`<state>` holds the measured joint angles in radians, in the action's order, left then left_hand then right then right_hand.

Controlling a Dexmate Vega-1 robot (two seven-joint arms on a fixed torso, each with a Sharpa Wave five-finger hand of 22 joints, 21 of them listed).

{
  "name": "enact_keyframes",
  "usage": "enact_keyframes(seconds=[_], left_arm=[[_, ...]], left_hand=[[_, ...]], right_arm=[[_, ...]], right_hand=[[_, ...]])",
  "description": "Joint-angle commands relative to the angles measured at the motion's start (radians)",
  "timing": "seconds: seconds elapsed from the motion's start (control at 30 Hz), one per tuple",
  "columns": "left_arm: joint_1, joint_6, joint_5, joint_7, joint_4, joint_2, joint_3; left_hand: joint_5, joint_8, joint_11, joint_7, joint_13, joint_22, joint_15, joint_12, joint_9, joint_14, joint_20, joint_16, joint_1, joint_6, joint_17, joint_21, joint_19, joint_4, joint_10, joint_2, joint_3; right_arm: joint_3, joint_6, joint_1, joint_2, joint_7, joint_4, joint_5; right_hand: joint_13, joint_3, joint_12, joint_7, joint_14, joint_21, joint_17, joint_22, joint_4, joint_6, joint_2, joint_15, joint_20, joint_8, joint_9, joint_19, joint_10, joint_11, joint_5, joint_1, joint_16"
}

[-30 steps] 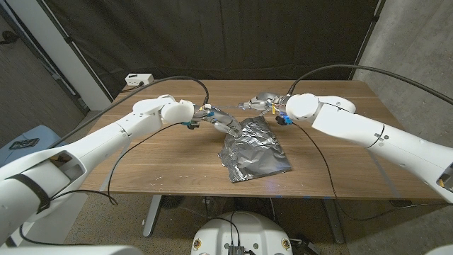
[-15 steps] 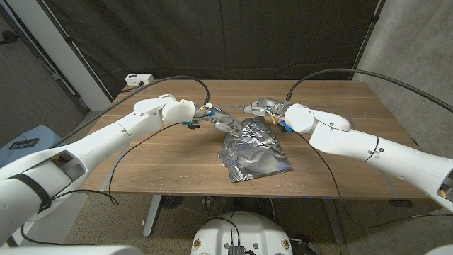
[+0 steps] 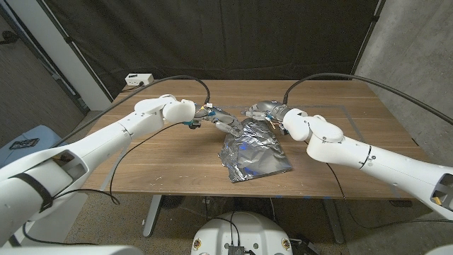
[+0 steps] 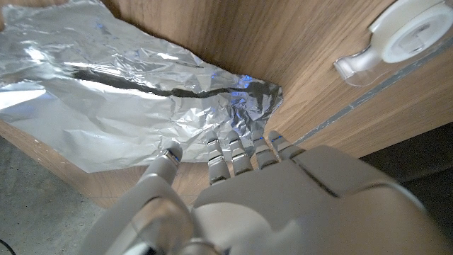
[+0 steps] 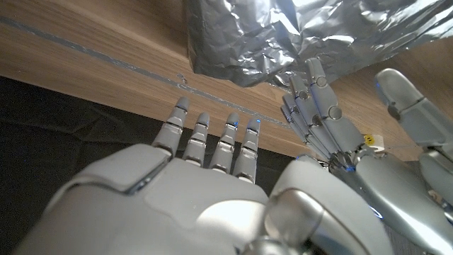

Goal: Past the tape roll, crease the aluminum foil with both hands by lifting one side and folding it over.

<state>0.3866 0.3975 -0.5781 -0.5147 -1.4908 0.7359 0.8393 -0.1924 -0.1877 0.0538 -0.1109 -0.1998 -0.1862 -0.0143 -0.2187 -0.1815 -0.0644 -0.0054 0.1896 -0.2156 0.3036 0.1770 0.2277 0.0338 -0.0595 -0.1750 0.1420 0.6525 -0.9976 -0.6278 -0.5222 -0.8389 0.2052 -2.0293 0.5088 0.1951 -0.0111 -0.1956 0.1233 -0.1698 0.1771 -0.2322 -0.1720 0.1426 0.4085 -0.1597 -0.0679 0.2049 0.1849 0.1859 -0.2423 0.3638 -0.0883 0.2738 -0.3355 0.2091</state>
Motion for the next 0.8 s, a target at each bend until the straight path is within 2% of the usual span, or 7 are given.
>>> enact_keyframes(seconds=[0.03, 0.2, 0.5, 0.8], left_arm=[[-0.011, 0.017, 0.01, 0.009, 0.029, -0.003, 0.003], [-0.016, 0.027, 0.015, 0.014, 0.046, -0.004, 0.003], [-0.023, 0.028, 0.026, 0.008, 0.062, -0.007, 0.006], [-0.026, 0.031, 0.026, 0.012, 0.071, -0.014, 0.012]], left_hand=[[-0.001, 0.002, 0.005, -0.002, -0.002, -0.001, 0.003, -0.002, -0.001, -0.008, 0.002, -0.003, 0.006, -0.001, 0.0, -0.004, -0.001, 0.002, 0.0, 0.002, 0.009], [-0.001, 0.003, 0.006, -0.001, -0.002, -0.001, 0.003, -0.002, -0.001, -0.008, 0.001, -0.003, 0.006, -0.002, 0.0, -0.004, -0.002, 0.002, 0.0, 0.002, 0.009], [0.0, 0.002, 0.003, -0.003, -0.002, -0.001, 0.002, -0.002, -0.001, -0.008, 0.0, -0.003, 0.007, 0.0, 0.0, -0.004, -0.003, 0.002, -0.001, 0.002, 0.01], [0.0, 0.001, 0.004, -0.003, -0.002, -0.001, 0.004, -0.003, -0.001, -0.013, 0.001, -0.002, 0.008, 0.001, 0.0, -0.003, -0.008, 0.001, -0.004, 0.002, 0.011]], right_arm=[[0.024, 0.128, -0.044, 0.051, 0.017, 0.116, 0.159], [0.037, 0.194, -0.054, 0.068, 0.002, 0.174, 0.197], [0.074, 0.291, -0.077, 0.075, -0.014, 0.233, 0.223], [0.11, 0.335, -0.103, 0.085, -0.036, 0.27, 0.23]], right_hand=[[0.001, -0.006, 0.001, 0.001, 0.009, -0.005, -0.001, -0.002, 0.015, -0.008, 0.002, -0.001, -0.012, -0.002, 0.001, 0.023, -0.003, -0.004, 0.006, 0.021, -0.001], [0.0, -0.01, -0.001, 0.0, 0.015, -0.003, -0.001, -0.002, 0.02, -0.017, 0.003, 0.003, -0.017, -0.002, 0.001, 0.033, 0.002, -0.007, 0.006, 0.034, -0.001], [0.0, -0.015, -0.003, 0.0, 0.012, 0.001, -0.001, -0.002, 0.025, -0.021, 0.006, 0.01, -0.023, 0.0, 0.001, 0.037, 0.01, -0.013, 0.007, 0.053, 0.002], [0.0, -0.02, -0.004, -0.001, 0.005, 0.005, -0.001, -0.002, 0.027, -0.019, 0.008, 0.017, -0.023, 0.003, 0.001, 0.036, 0.017, -0.018, 0.007, 0.069, 0.006]])
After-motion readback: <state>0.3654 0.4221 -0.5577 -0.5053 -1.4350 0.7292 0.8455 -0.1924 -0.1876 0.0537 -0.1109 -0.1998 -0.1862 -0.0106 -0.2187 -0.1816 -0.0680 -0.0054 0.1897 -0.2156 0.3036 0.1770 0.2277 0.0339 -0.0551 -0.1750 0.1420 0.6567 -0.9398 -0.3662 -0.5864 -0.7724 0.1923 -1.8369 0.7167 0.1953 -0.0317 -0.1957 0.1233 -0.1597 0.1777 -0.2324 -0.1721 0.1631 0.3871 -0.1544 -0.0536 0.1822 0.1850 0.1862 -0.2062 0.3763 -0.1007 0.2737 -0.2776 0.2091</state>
